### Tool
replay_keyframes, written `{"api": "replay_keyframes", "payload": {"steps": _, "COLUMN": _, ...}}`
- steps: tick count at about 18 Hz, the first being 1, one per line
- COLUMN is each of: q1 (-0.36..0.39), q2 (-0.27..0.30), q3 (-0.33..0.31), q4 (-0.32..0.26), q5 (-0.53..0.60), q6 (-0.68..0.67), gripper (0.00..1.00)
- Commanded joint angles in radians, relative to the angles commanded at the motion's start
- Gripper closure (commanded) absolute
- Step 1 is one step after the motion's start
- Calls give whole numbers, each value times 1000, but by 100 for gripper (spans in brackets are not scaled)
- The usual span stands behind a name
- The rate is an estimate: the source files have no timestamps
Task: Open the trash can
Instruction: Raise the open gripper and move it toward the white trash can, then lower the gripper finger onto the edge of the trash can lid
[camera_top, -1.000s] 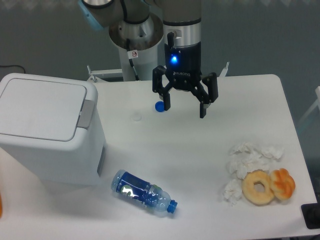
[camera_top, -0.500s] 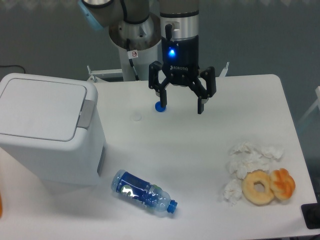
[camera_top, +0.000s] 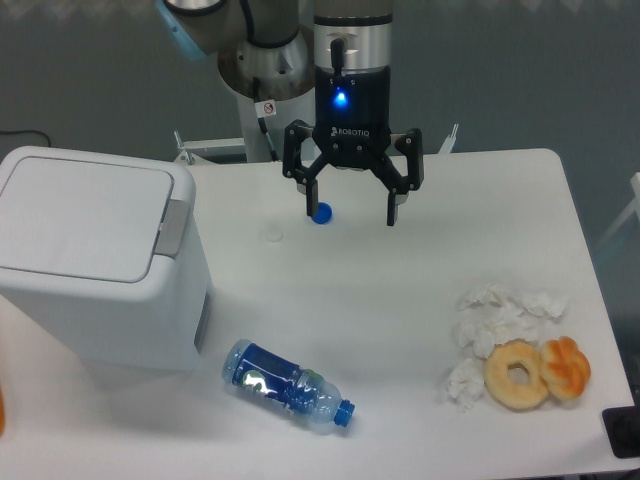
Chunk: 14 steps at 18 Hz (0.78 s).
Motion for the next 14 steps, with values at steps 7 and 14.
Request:
{"api": "replay_keyframes", "payload": {"steps": 7, "q1": -49, "q2": -17, "q3": 25, "q4": 0, "q5": 5, "q6": -100, "gripper": 0}}
{"api": "replay_keyframes", "payload": {"steps": 14, "q1": -57, "q2": -9, "q3": 12, "q4": -2, "q5": -87, "q6": -293, "gripper": 0}}
